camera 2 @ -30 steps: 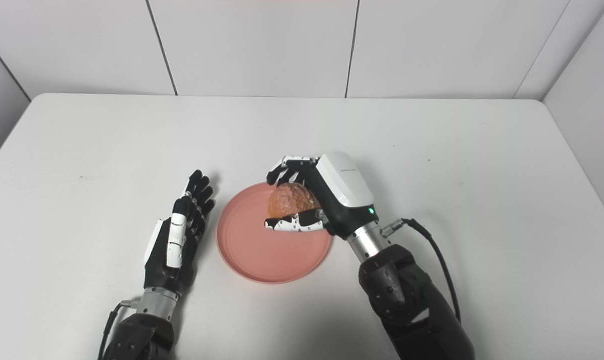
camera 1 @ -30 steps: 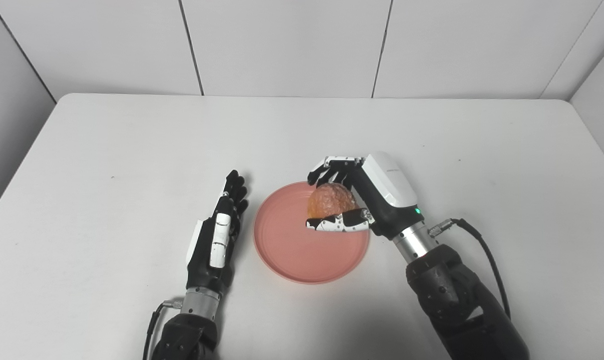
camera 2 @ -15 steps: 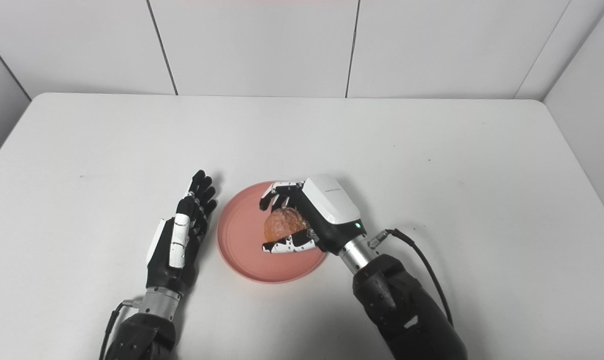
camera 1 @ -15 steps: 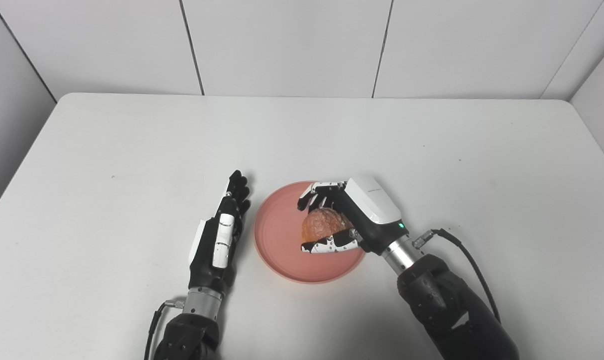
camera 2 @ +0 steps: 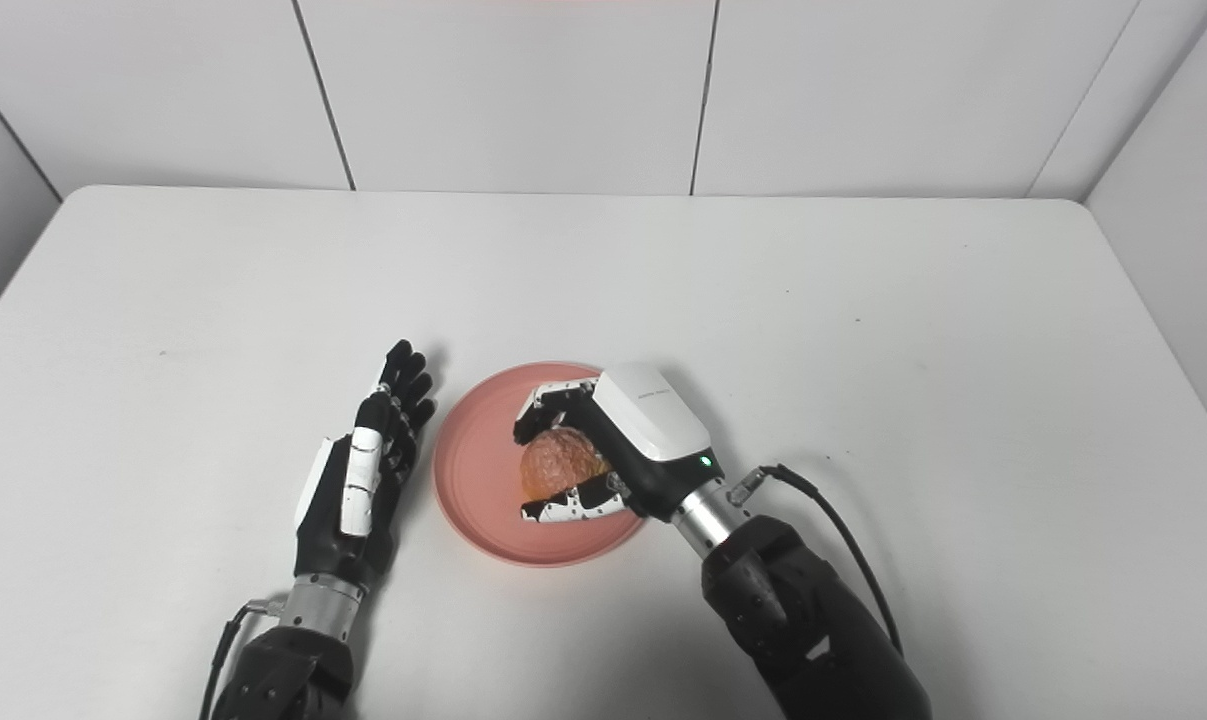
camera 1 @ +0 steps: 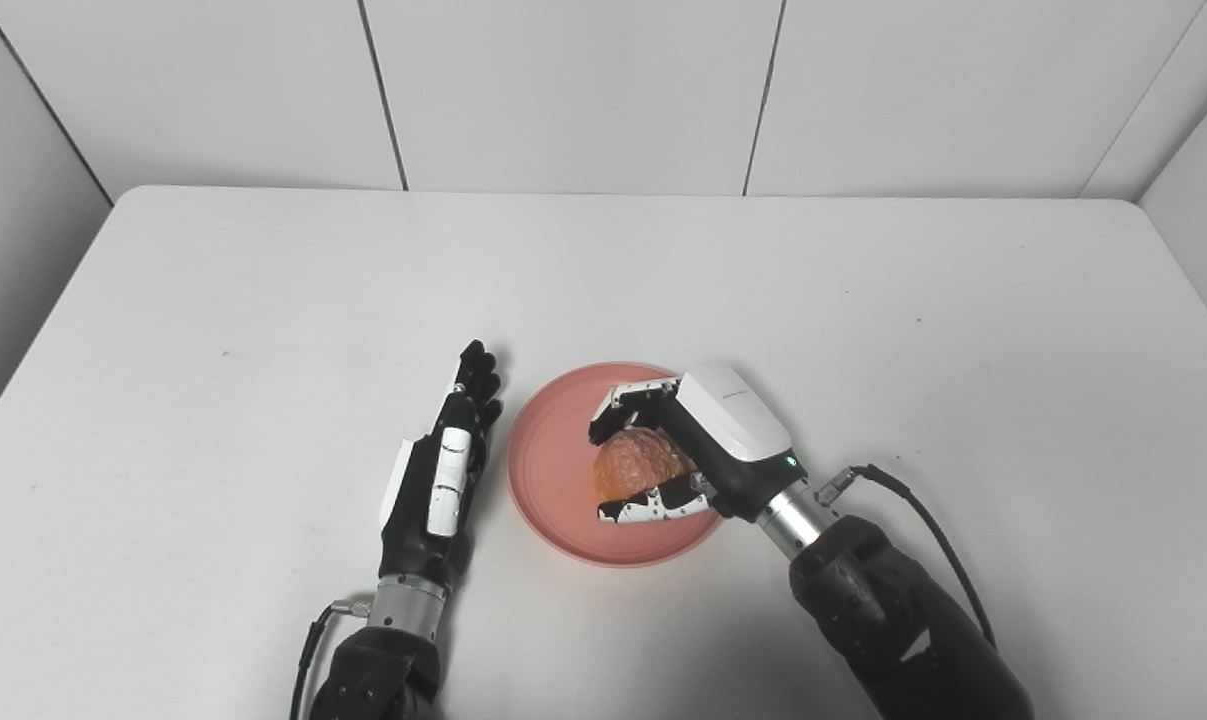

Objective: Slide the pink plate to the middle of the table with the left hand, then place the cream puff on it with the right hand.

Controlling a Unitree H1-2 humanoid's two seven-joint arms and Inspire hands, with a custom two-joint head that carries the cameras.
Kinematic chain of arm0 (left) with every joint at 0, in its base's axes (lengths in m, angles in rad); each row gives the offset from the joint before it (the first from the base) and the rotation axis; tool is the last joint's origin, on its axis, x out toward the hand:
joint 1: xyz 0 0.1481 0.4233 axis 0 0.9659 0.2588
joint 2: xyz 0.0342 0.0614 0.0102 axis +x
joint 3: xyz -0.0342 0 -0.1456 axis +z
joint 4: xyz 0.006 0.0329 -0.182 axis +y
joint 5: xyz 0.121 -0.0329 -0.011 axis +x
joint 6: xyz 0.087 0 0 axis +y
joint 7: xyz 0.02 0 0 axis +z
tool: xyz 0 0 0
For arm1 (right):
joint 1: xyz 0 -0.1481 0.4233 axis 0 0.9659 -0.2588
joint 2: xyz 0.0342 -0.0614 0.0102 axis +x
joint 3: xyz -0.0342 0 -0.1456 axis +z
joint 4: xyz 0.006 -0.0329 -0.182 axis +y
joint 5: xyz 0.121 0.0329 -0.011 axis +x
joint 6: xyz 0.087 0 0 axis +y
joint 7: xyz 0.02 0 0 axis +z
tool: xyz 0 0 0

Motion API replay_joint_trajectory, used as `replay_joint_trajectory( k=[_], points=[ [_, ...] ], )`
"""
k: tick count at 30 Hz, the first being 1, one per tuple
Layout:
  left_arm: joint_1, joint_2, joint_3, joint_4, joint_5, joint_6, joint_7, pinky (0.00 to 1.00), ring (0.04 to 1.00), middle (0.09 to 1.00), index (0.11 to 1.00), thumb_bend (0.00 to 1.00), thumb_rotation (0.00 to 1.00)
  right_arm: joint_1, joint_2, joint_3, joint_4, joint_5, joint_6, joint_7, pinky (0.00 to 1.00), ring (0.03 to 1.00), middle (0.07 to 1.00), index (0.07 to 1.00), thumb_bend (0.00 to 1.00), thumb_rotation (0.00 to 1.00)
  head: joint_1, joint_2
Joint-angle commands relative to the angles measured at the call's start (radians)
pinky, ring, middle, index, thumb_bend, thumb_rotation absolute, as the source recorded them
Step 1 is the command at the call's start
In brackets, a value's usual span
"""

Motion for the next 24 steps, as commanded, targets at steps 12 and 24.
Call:
replay_joint_trajectory(
  k=[12,24],
  points=[
    [0.016,-0.012,-0.005,0.019,0.005,0.015,0.005,1.0,1.0,1.0,1.0,0.67,1.0,-0.043,-0.034,-0.009,-0.059,0.019,-0.105,0.034,0.93,0.939,0.934,0.895,0.67,0.7,0.0,0.001],
    [0.01,-0.006,-0.003,0.027,0.002,0.016,0.001,1.0,1.0,1.0,1.0,0.71,1.0,-0.046,-0.039,-0.031,-0.054,0.031,-0.139,0.036,1.0,0.973,0.97,0.913,0.7,0.81,0.0,0.001]
  ],
)
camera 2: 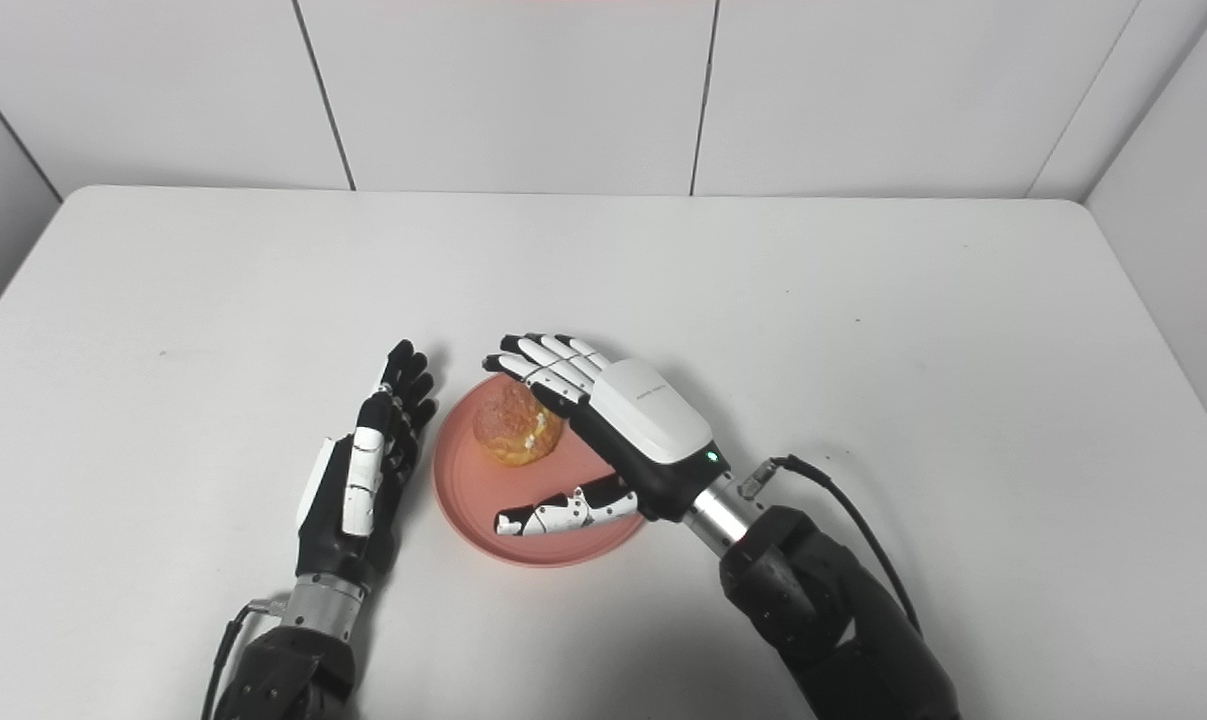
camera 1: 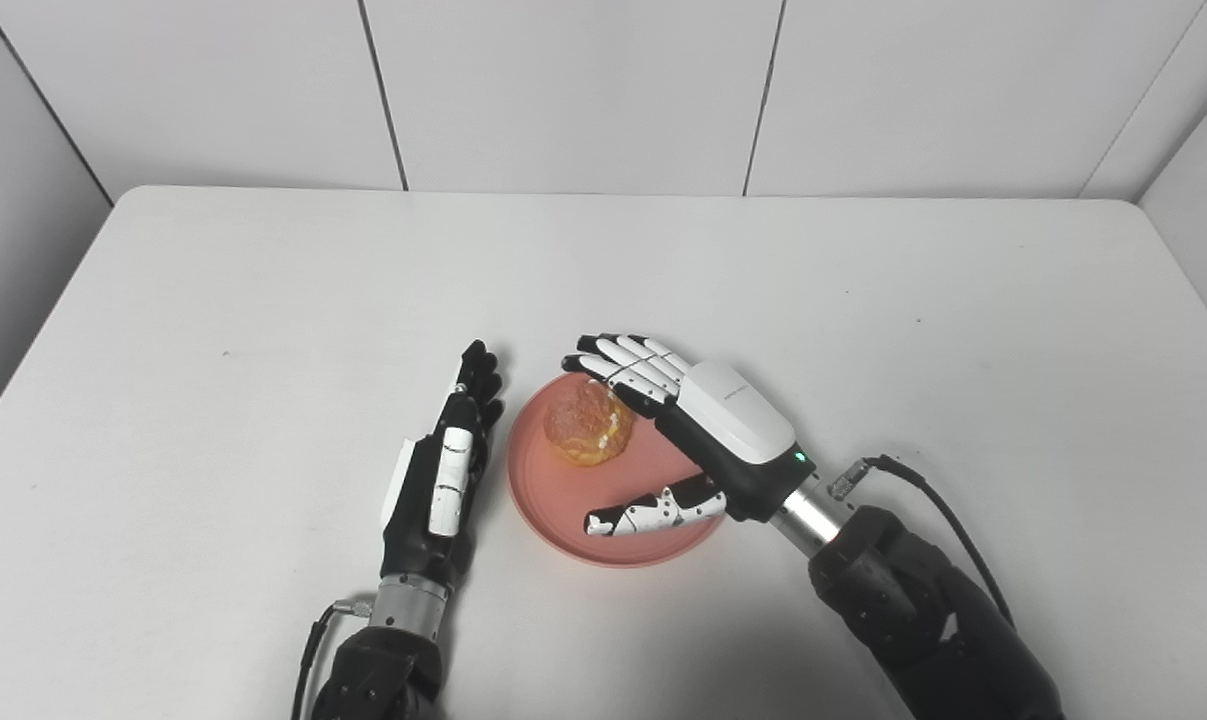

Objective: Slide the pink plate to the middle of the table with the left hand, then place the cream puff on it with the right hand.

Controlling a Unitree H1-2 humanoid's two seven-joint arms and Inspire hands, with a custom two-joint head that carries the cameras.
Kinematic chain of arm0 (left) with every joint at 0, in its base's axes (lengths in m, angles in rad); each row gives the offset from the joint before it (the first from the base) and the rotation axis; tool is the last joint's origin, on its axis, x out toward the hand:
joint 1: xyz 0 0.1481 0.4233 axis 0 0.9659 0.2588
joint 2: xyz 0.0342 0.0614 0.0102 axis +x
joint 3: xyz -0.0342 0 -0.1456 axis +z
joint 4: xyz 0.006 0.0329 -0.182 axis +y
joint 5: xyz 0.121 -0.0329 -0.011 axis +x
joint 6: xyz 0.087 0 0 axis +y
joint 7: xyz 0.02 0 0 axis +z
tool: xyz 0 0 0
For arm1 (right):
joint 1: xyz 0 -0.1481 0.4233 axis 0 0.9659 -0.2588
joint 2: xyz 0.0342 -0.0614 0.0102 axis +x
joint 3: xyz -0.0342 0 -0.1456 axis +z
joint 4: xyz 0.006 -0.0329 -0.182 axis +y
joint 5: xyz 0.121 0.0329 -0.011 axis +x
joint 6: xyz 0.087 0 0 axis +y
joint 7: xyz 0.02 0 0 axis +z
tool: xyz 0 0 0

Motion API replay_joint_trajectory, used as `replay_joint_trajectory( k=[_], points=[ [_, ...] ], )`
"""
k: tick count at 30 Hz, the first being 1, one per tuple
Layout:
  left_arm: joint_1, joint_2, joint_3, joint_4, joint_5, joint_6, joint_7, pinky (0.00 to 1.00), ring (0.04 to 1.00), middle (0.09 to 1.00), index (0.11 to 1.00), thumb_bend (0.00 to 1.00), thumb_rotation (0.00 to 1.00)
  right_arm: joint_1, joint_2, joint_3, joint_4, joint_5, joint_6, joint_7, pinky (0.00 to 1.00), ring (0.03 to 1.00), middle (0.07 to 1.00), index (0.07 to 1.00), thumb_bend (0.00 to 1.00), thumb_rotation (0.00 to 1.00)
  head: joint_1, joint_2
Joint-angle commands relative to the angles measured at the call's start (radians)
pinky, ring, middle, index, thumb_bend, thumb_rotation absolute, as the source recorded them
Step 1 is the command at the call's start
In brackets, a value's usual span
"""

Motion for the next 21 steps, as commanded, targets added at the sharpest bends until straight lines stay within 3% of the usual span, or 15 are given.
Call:
replay_joint_trajectory(
  k=[1,10,13,16,21],
  points=[
    [0.012,-0.005,-0.002,0.023,0.0,0.018,0.0,1.0,1.0,1.0,1.0,0.71,1.0,-0.031,-0.003,-0.019,-0.027,0.01,-0.047,-0.02,1.0,0.973,0.97,0.913,0.7,0.81,0.001,0.001],
    [0.012,-0.007,0.0,0.018,0.002,0.024,0.006,1.0,1.0,1.0,1.0,0.71,1.0,-0.02,0.014,-0.059,-0.01,0.015,-0.075,-0.071,1.0,0.977,0.989,0.948,0.68,0.84,-0.001,0.001],
    [0.01,-0.01,0.006,0.016,-0.007,0.028,0.008,1.0,1.0,1.0,1.0,0.71,1.0,-0.002,0.035,-0.083,-0.01,0.053,-0.06,-0.083,0.99,0.975,0.991,0.965,0.67,0.8,-0.002,-0.002],
    [0.006,-0.013,0.012,0.017,-0.01,0.028,0.012,1.0,1.0,1.0,1.0,0.72,1.0,0.019,0.056,-0.11,-0.019,0.088,-0.033,-0.082,0.99,0.975,0.998,0.992,0.68,0.86,0.0,-0.003],
    [-0.008,-0.016,0.027,0.071,-0.001,-0.055,0.014,1.0,1.0,1.0,1.0,0.7,1.0,0.075,0.112,-0.169,-0.012,0.159,-0.036,-0.126,0.9,0.98,1.0,1.0,0.69,0.92,0.0,-0.006]
  ],
)
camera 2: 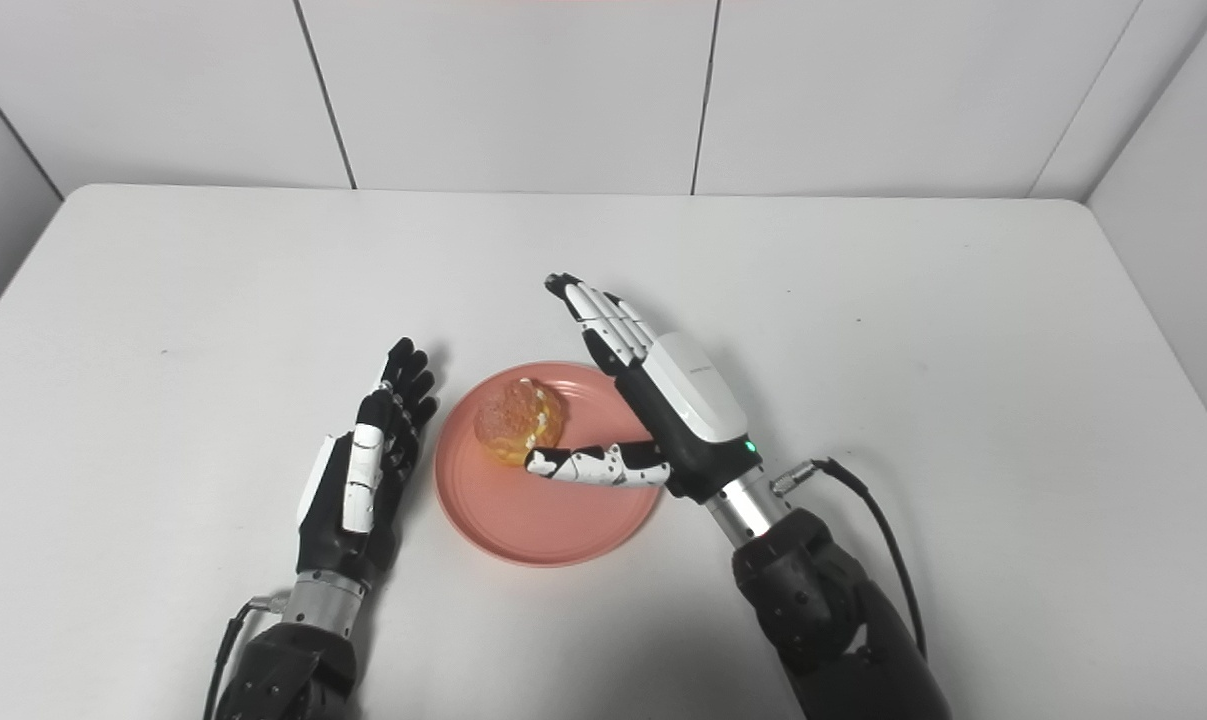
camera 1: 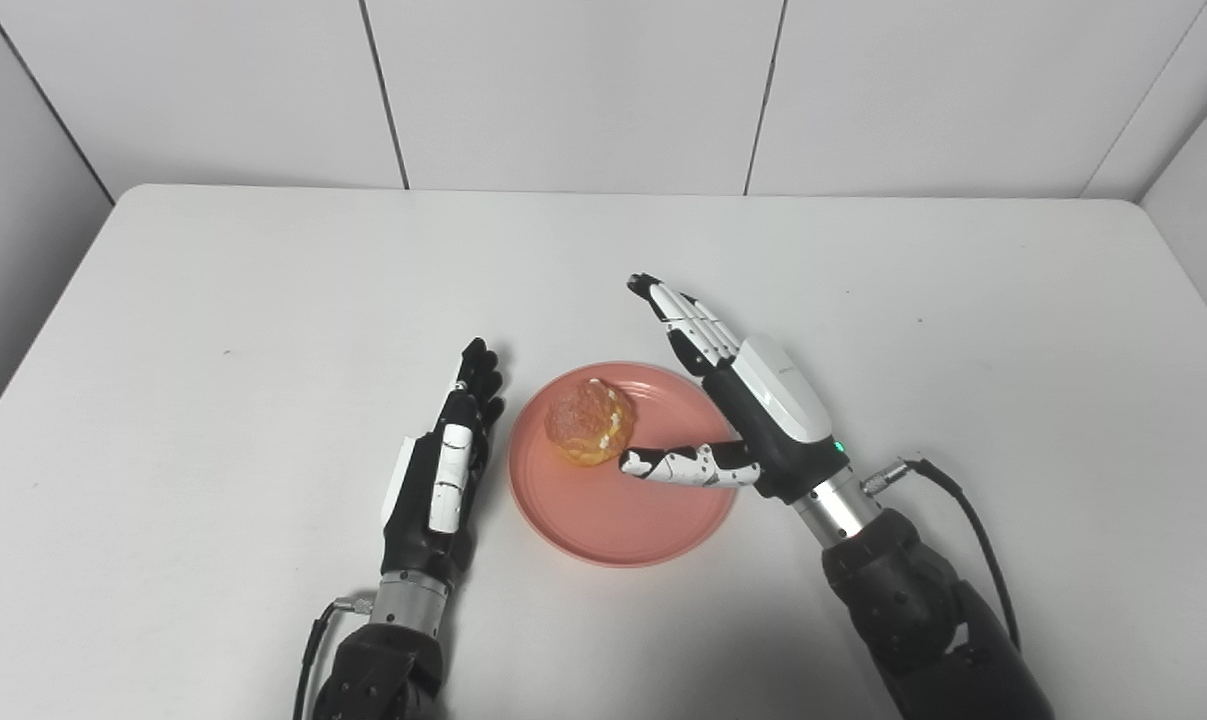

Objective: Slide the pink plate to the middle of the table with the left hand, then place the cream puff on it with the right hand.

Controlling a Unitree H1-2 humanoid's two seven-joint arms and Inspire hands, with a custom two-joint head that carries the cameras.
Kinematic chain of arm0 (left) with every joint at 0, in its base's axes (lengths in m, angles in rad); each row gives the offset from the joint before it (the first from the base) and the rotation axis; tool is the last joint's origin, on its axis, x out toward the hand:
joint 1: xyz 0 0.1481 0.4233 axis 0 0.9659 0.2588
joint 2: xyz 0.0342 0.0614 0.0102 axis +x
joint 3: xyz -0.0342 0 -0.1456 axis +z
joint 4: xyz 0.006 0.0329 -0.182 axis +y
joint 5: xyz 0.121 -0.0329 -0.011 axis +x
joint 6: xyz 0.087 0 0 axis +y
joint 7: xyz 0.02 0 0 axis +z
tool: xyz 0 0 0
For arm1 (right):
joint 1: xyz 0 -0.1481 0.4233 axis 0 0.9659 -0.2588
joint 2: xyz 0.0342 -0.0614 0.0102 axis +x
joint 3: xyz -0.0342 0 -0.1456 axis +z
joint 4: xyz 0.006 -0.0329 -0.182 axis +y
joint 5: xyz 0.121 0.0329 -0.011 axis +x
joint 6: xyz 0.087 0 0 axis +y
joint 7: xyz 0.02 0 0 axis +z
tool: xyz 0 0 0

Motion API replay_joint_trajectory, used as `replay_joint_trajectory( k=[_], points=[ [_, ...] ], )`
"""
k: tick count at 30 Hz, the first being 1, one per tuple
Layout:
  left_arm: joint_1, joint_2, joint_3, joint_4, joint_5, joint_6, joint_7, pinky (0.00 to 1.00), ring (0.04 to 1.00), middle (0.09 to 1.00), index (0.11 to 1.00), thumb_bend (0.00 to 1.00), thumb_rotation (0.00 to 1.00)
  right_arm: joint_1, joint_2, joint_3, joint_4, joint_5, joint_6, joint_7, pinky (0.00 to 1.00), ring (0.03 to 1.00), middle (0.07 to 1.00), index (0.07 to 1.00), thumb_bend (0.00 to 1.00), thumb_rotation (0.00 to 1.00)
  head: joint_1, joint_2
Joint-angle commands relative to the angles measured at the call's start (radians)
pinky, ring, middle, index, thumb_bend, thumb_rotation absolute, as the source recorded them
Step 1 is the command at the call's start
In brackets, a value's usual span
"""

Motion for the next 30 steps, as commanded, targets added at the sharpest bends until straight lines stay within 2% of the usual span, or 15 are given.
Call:
replay_joint_trajectory(
  k=[1,3,5,10,11,14,16,21,26,30],
  points=[
    [0.01,0.0,0.006,0.042,0.001,-0.017,0.006,1.0,1.0,1.0,1.0,0.7,1.0,0.009,0.026,-0.033,-0.021,0.022,-0.006,-0.056,0.9,0.98,1.0,1.0,0.69,0.92,-0.001,0.001],
    [0.004,0.006,0.009,0.039,-0.003,-0.002,0.002,1.0,1.0,1.0,1.0,0.72,1.0,0.039,0.057,-0.063,-0.032,-0.014,0.016,-0.105,0.85,0.948,1.0,1.0,0.7,0.98,0.001,0.001],
    [-0.003,0.011,0.014,0.052,-0.003,-0.018,0.0,1.0,1.0,1.0,1.0,0.73,1.0,0.067,0.089,-0.088,-0.042,0.011,0.041,-0.122,0.85,0.935,1.0,1.0,0.7,1.0,0.004,0.002],
    [-0.016,-0.002,0.032,0.093,0.023,-0.096,0.034,1.0,1.0,1.0,1.0,0.69,1.0,0.113,0.137,-0.121,-0.068,0.084,0.11,-0.108,0.97,0.984,1.0,1.0,0.69,1.0,0.007,-0.001],
    [-0.017,-0.004,0.035,0.096,0.028,-0.1,0.042,1.0,1.0,1.0,1.0,0.69,1.0,0.119,0.147,-0.128,-0.068,0.14,0.107,-0.096,0.98,0.984,1.0,1.0,0.69,1.0,0.007,-0.001],
    [-0.019,-0.004,0.037,0.098,0.04,-0.107,0.053,1.0,1.0,1.0,1.0,0.71,1.0,0.136,0.169,-0.141,-0.072,0.273,0.098,-0.07,1.0,0.999,1.0,1.0,0.6,1.0,0.006,-0.008],
    [-0.017,-0.003,0.036,0.095,0.046,-0.108,0.057,1.0,1.0,1.0,1.0,0.71,1.0,0.15,0.179,-0.147,-0.082,0.325,0.105,-0.061,1.0,1.0,1.0,1.0,0.6,1.0,0.005,-0.021],
    [-0.013,-0.003,0.033,0.093,0.058,-0.121,0.067,1.0,1.0,1.0,1.0,0.71,1.0,0.188,0.204,-0.166,-0.119,0.376,0.149,-0.072,1.0,1.0,1.0,1.0,0.63,0.98,0.008,-0.019],
    [-0.004,0.004,0.026,0.08,0.072,-0.112,0.063,1.0,1.0,1.0,1.0,0.71,1.0,0.208,0.224,-0.18,-0.147,0.466,0.222,-0.052,1.0,1.0,1.0,1.0,0.62,0.94,0.014,-0.018],
    [0.003,0.01,0.02,0.061,0.083,-0.094,0.059,1.0,1.0,1.0,1.0,0.71,1.0,0.204,0.225,-0.187,-0.143,0.51,0.249,-0.044,1.0,1.0,1.0,1.0,0.61,0.93,0.011,-0.011]
  ],
)
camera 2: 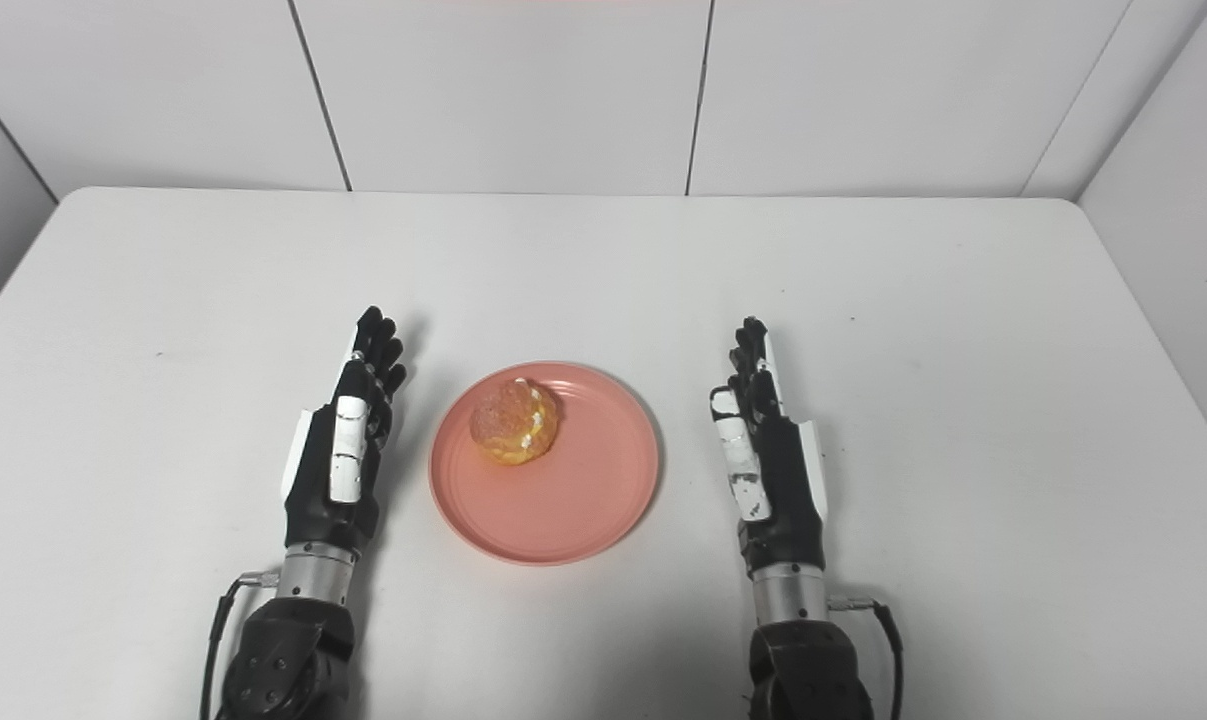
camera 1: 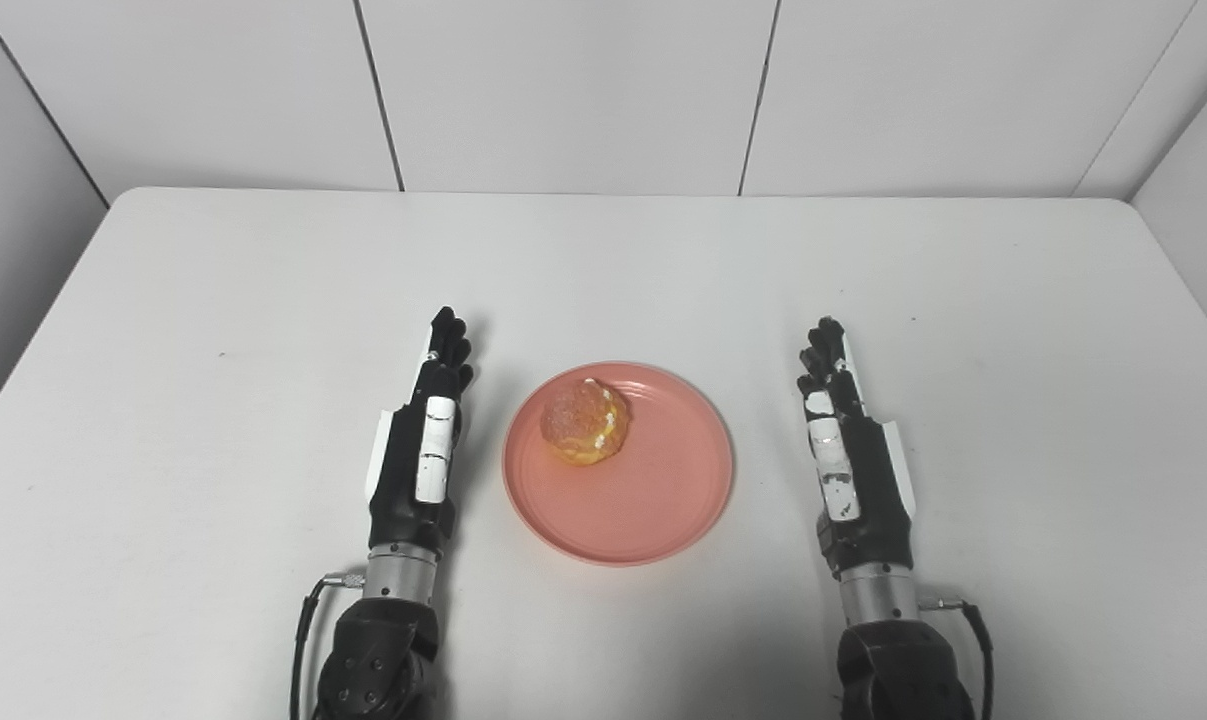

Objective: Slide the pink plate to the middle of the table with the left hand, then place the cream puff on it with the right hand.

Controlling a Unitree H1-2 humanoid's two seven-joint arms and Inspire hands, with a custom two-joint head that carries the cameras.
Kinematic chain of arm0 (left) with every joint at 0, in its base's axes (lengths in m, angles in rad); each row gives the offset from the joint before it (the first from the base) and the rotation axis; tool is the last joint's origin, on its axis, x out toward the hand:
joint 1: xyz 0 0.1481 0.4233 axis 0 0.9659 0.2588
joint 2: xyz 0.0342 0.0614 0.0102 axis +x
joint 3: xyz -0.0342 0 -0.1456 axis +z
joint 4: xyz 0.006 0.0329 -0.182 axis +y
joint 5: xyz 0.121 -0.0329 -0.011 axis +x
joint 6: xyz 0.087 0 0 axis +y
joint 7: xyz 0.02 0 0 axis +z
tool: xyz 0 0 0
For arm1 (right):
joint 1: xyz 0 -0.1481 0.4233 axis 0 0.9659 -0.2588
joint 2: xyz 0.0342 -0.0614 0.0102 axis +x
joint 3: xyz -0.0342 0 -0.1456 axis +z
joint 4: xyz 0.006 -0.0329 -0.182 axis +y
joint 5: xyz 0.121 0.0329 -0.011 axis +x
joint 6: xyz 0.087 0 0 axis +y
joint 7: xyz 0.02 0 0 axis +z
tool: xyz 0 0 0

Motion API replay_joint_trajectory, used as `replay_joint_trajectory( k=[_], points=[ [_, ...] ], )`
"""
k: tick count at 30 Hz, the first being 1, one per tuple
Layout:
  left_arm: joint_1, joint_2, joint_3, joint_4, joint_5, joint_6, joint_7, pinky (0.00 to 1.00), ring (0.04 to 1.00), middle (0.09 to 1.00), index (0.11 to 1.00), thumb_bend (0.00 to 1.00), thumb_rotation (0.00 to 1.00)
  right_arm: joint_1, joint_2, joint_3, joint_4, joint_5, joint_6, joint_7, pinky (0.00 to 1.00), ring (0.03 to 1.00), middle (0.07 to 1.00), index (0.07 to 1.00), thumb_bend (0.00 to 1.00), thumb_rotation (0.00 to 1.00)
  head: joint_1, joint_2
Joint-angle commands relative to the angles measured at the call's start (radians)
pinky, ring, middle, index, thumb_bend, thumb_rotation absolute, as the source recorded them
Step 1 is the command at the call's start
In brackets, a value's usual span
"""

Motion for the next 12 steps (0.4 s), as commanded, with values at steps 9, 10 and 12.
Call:
replay_joint_trajectory(
  k=[9,10,12],
  points=[
    [0.041,0.033,-0.015,-0.008,-0.01,0.038,-0.035,1.0,1.0,1.0,1.0,0.73,1.0,0.0,0.01,0.004,-0.045,0.043,0.03,0.02,1.0,1.0,1.0,1.0,0.62,0.89,-0.004,0.019],
    [0.04,0.037,-0.015,-0.005,-0.016,0.041,-0.04,1.0,1.0,1.0,1.0,0.74,1.0,0.002,0.011,0.004,-0.051,0.042,0.04,0.019,1.0,1.0,1.0,1.0,0.62,0.9,-0.004,0.019],
    [0.042,0.043,-0.013,-0.004,-0.029,0.045,-0.05,1.0,1.0,1.0,1.0,0.74,1.0,0.005,0.012,0.007,-0.06,0.039,0.052,0.018,1.0,1.0,1.0,1.0,0.62,0.9,-0.002,0.024]
  ],
)
